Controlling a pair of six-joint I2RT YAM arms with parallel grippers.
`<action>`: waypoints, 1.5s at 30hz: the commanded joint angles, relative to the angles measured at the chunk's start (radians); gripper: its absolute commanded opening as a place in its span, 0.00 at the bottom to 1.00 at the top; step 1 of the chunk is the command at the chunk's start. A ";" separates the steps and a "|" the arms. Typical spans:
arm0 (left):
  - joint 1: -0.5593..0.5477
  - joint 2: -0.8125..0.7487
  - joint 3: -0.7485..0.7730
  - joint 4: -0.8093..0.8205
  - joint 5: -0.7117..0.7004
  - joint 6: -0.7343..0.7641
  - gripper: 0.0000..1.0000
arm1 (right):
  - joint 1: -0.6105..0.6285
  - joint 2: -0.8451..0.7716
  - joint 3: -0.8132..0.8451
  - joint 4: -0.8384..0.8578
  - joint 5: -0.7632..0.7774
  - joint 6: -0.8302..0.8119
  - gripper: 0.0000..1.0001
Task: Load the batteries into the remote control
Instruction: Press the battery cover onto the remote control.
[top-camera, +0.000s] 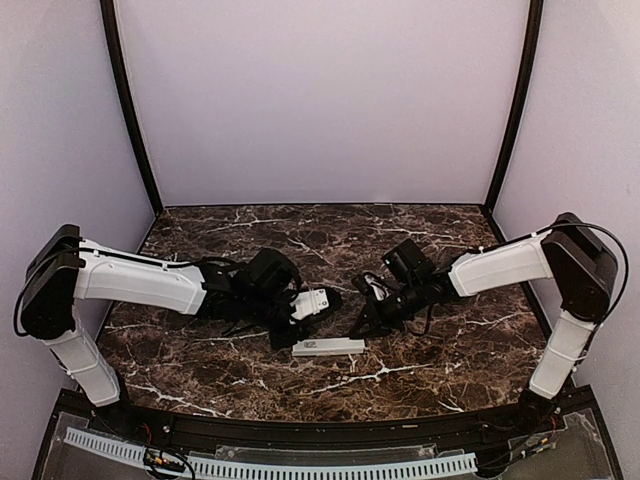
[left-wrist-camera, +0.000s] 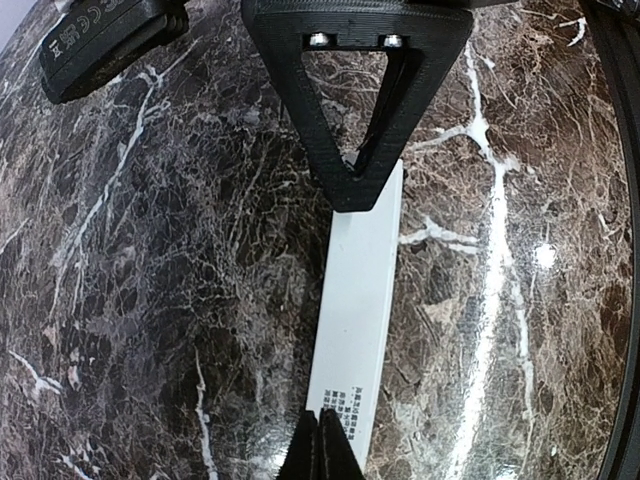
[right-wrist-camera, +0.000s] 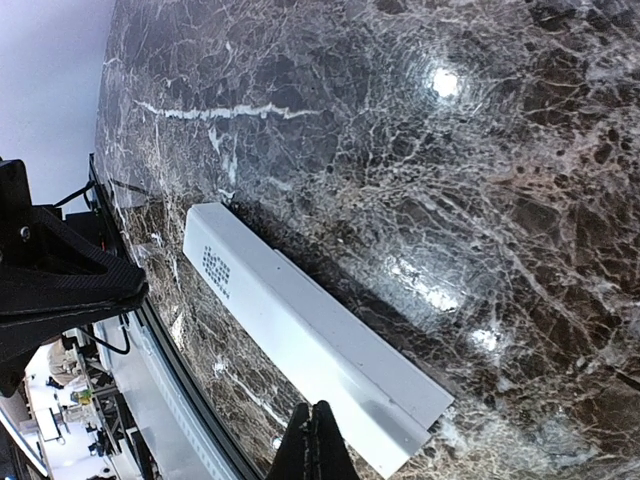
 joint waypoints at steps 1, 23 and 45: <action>0.001 -0.006 -0.019 0.008 -0.003 -0.031 0.00 | 0.028 0.019 0.019 0.038 -0.016 0.011 0.00; 0.001 0.134 0.007 -0.072 -0.006 -0.020 0.00 | 0.020 0.107 -0.024 0.049 0.029 0.022 0.00; -0.014 0.126 -0.025 -0.126 0.007 -0.030 0.00 | 0.037 -0.105 0.081 -0.303 0.401 0.011 0.00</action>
